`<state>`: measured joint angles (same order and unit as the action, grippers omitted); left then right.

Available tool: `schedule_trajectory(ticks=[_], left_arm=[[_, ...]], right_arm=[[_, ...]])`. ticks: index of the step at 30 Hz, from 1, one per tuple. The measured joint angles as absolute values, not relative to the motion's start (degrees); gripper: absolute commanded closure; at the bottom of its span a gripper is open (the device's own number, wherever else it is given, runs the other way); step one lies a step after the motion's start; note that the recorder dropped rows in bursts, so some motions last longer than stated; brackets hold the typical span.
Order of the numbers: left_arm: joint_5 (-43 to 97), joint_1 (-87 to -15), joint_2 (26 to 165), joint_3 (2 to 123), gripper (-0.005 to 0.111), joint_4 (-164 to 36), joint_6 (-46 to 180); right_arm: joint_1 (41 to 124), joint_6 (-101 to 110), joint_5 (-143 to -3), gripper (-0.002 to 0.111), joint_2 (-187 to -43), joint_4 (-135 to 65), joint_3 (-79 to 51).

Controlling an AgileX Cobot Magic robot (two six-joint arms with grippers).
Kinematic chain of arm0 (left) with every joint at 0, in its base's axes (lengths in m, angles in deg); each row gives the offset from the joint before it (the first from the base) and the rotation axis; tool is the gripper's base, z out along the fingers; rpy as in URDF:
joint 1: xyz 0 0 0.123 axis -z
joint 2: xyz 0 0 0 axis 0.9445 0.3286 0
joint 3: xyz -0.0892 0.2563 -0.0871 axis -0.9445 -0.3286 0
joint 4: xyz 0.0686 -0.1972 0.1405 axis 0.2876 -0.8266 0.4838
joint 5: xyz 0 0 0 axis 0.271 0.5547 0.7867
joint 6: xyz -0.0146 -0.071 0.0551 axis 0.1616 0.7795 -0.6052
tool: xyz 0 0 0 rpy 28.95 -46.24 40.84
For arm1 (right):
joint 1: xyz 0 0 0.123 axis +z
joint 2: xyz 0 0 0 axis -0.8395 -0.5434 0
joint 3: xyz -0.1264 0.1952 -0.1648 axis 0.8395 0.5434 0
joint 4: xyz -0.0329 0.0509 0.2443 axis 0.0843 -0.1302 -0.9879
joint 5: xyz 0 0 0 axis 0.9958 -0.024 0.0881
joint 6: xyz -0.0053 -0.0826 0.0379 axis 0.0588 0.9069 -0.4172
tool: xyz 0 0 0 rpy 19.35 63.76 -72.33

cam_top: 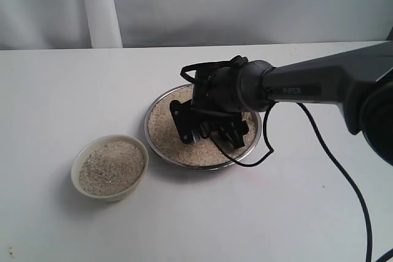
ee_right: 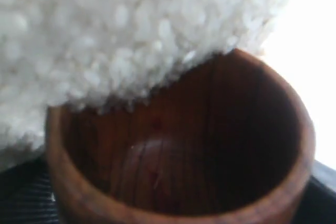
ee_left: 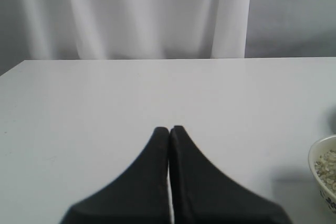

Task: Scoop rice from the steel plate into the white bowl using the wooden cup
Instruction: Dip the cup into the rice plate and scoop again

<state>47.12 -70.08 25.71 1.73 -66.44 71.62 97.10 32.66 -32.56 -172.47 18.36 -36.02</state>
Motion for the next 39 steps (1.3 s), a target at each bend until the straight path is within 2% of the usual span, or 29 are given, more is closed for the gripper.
schedule_trajectory(ticks=[24,39], left_arm=[[47.12,-70.08,25.71,1.73,0.107,-66.44,71.62],[47.12,-70.08,25.71,1.73,0.107,-66.44,71.62]], right_arm=[[96.9,32.66,-41.03,0.108,-171.6,5.59,-36.39],[93.02,32.44,-45.83,0.108,-171.26,-9.14,-36.67]])
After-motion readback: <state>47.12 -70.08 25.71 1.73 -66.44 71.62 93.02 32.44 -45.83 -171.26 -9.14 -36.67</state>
